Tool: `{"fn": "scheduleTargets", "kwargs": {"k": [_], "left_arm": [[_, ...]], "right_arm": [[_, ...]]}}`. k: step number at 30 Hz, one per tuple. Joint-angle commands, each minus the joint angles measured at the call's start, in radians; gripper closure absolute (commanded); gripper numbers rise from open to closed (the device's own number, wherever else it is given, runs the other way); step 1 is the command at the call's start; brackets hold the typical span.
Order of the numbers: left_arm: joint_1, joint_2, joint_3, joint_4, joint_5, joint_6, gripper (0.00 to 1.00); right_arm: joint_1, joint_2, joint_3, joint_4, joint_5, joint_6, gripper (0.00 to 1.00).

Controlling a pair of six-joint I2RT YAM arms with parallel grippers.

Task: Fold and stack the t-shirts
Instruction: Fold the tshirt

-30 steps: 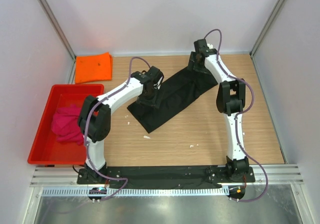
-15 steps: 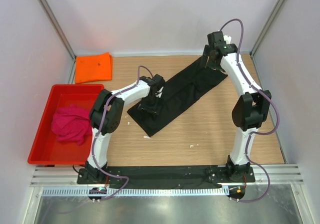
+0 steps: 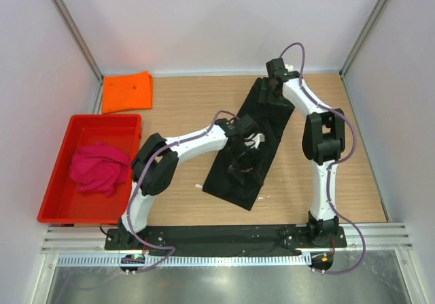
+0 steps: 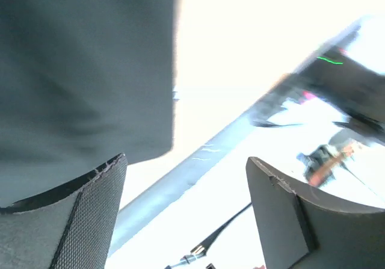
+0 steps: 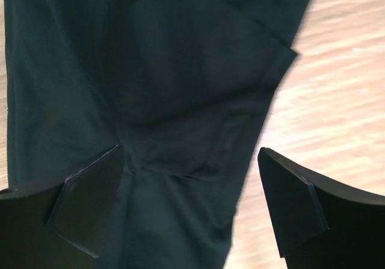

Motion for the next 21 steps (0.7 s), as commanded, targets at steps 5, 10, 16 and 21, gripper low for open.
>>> {"fn": "scheduleTargets", "kwargs": {"k": [5,10,16,21], "left_arm": [[0.038,-0.135,0.106,0.062,0.14,-0.106,0.19],[0.122,-0.366,-0.022,-0.026,-0.108,-0.036,0.2],[0.231,-0.612,-0.196,-0.054,-0.286,-0.022,0.21],[0.288,-0.738,-0.311,-0.061,-0.326,-0.031,0.22]], "right_arm": [[0.045,0.067,0.098,0.04,-0.029,-0.05,0.0],[0.058,0.107,0.092,0.099,-0.009,-0.032,0.0],[0.106,0.237,0.191,0.115,0.023,-0.056,0.0],[0.167,0.345,0.307,0.094,0.017,-0.113,0.0]]}}
